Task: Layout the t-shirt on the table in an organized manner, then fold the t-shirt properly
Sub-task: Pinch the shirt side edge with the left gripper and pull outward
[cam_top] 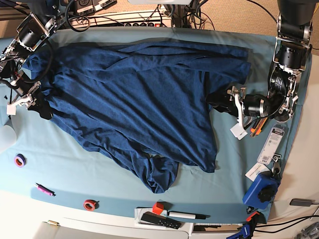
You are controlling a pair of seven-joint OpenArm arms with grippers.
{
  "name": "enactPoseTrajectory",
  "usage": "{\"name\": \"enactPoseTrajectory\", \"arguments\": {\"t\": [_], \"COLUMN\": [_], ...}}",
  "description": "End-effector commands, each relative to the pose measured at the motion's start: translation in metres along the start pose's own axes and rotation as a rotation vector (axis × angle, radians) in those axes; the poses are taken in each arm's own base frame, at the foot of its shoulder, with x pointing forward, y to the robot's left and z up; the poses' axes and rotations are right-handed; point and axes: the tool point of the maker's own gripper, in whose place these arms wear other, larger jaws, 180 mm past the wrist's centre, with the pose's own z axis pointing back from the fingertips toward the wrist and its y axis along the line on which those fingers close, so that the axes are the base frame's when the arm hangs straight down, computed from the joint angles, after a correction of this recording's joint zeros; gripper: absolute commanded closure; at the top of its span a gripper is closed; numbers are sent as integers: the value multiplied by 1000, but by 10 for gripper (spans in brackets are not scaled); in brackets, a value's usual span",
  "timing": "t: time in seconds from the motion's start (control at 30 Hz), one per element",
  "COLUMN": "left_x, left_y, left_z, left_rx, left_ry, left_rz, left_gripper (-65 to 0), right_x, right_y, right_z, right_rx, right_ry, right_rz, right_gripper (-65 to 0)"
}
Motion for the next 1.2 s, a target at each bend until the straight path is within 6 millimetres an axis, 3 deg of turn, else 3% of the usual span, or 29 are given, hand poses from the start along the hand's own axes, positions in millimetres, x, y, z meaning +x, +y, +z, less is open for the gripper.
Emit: {"name": "enactPoseTrajectory", "arguments": {"t": [0.0,0.17,0.33,0.47,0.63,0.87,0.93,1.03,1.17], "left_x": [-21,-15,-10,-2,1,1,1,2,3], "left_y": [8,1,4,5,8,9,9,9,11], "left_z": [-1,-9,-5,2,10,12,12,12,14], "left_rx": [46,24,34,33,38,43,43,43,51], "left_ry": [113,99,87,68,63,64,64,57,47], "left_rz": [-2,-8,-16,-17,-29,-28,-28,-28,-23], "left_gripper": [-282,-247,-103,-107,-157,-155,-124,0,0], "right_x": [24,24,24,24,24,24,24,24,24], "right_y": [8,8,8,8,8,8,8,8,8], "right_z": [6,6,6,6,6,6,6,6,6], "right_rx": [16,16,16,16,16,16,16,16,15], "right_ry": [-52,-52,-51,-51,-51,-51,-51,-51,-51], "right_rz": [40,40,40,40,40,40,40,40,40], "right_gripper": [-271,-271,-271,-271,-271,-271,-271,-271,-271]}}
